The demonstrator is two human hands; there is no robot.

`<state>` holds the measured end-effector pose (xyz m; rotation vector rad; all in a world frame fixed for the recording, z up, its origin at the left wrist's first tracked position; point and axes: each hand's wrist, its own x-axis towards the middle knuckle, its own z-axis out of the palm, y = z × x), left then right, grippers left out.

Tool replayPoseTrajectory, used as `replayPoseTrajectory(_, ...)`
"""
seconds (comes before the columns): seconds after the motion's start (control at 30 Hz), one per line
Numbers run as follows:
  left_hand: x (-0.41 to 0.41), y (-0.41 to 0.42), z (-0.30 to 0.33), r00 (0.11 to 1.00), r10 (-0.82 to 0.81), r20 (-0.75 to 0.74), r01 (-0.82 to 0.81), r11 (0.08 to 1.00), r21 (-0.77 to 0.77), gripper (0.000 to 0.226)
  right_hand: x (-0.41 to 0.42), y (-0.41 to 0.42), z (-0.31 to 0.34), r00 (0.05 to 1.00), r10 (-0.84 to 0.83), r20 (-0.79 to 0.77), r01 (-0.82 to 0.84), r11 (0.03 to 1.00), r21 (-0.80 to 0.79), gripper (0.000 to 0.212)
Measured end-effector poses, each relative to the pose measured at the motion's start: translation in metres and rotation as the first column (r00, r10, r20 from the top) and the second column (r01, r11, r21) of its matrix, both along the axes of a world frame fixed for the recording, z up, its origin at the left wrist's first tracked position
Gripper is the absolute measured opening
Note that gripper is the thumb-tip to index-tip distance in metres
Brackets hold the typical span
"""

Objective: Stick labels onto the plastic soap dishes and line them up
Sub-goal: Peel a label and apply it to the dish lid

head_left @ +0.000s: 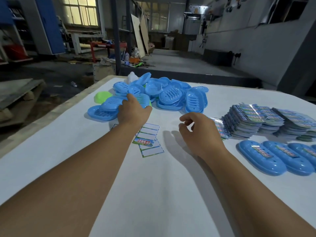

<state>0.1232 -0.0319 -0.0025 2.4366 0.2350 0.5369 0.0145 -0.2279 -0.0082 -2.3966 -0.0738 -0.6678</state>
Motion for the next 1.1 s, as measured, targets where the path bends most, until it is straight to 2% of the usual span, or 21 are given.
replayPoseTrajectory(0.23,-0.038,0.010,0.005,0.994,-0.038,0.105,0.034,0.999,0.037,0.056,-0.003,-0.006,0.006,0.999,-0.023,-0.025,0.024,0.998,0.059,0.015)
replayPoseTrajectory(0.3,-0.055,0.009,0.008,0.982,-0.172,0.072,0.179,0.979,-0.097,0.053,-0.005,-0.008,0.007,0.999,-0.018,-0.039,0.022,0.995,0.099,0.017)
replayPoseTrajectory(0.37,-0.072,0.006,0.014,0.924,-0.380,0.041,0.379,0.899,-0.220,0.053,-0.007,-0.010,0.007,0.998,0.013,-0.062,-0.003,0.989,0.148,0.025)
replayPoseTrajectory(0.47,-0.091,-0.001,0.016,0.767,-0.641,-0.034,0.616,0.750,-0.242,0.056,-0.014,-0.010,0.004,0.980,0.161,-0.121,-0.130,0.965,0.226,0.052)
replayPoseTrajectory(0.53,-0.096,-0.005,0.012,0.689,-0.720,-0.078,0.683,0.682,-0.263,0.062,-0.019,-0.012,0.002,0.950,0.243,-0.195,-0.203,0.957,0.206,0.064)
replayPoseTrajectory(0.6,-0.097,-0.005,0.011,0.657,-0.747,-0.103,0.705,0.657,-0.267,0.068,-0.021,-0.016,0.002,0.910,0.302,-0.283,-0.262,0.950,0.171,0.071)
replayPoseTrajectory(0.7,-0.095,-0.004,0.014,0.644,-0.750,-0.151,0.719,0.661,-0.214,0.072,-0.024,-0.021,0.004,0.901,0.285,-0.327,-0.289,0.957,0.037,0.077)
replayPoseTrajectory(0.77,-0.095,-0.004,0.016,0.646,-0.742,-0.181,0.722,0.670,-0.172,0.072,-0.025,-0.024,0.005,0.924,0.238,-0.300,-0.267,0.962,-0.058,0.069)
replayPoseTrajectory(0.83,-0.094,-0.004,0.019,0.688,-0.697,-0.203,0.693,0.714,-0.102,0.064,-0.025,-0.025,0.006,0.934,0.200,-0.297,-0.239,0.966,-0.102,0.058)
replayPoseTrajectory(0.97,-0.091,0.007,0.024,0.888,-0.384,-0.255,0.430,0.889,0.160,0.037,-0.024,-0.023,0.006,0.935,0.148,-0.321,-0.200,0.970,-0.137,0.060)
replayPoseTrajectory(1.03,-0.091,0.010,0.021,0.919,-0.262,-0.294,0.349,0.888,0.300,0.042,-0.025,-0.022,0.005,0.937,0.127,-0.325,-0.187,0.969,-0.161,0.063)
replayPoseTrajectory(1.1,-0.091,0.010,0.019,0.920,-0.231,-0.316,0.333,0.887,0.319,0.052,-0.025,-0.021,0.004,0.937,0.117,-0.331,-0.182,0.968,-0.175,0.063)
